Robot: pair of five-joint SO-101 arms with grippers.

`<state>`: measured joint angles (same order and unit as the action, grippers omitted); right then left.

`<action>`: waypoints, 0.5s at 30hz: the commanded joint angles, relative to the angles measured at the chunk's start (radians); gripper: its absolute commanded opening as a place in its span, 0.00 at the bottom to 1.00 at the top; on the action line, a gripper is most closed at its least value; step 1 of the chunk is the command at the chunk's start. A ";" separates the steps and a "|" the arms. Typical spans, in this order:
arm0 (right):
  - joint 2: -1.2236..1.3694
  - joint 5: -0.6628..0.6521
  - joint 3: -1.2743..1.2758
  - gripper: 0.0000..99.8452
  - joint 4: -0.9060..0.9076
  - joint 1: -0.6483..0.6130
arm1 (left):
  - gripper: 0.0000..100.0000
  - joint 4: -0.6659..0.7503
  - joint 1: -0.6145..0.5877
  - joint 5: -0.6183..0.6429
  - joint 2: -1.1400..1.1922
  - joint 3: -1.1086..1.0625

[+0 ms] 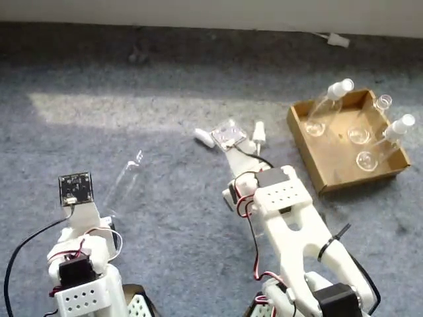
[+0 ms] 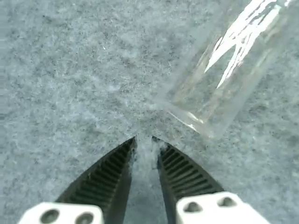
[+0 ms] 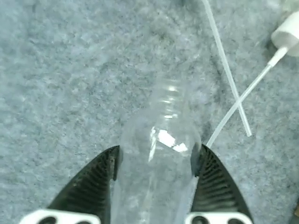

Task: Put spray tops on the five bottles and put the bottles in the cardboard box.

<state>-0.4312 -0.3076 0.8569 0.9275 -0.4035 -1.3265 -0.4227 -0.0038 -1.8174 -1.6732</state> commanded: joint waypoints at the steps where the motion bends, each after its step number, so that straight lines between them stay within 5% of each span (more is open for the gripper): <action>1: -0.039 -0.009 -0.001 0.08 -0.027 -0.016 | 0.00 0.021 0.088 -0.008 0.013 -0.021; 8: -0.038 -0.009 0.001 0.08 -0.021 -0.018 | 0.00 0.012 0.289 -0.009 0.015 -0.021; 15: -0.030 -0.011 0.002 0.08 -0.022 -0.045 | 0.00 0.012 0.309 -0.008 0.015 -0.021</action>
<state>-0.4312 -0.3092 0.8646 0.9214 -0.4143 -1.3218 -0.1373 -0.0038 -1.8174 -1.6732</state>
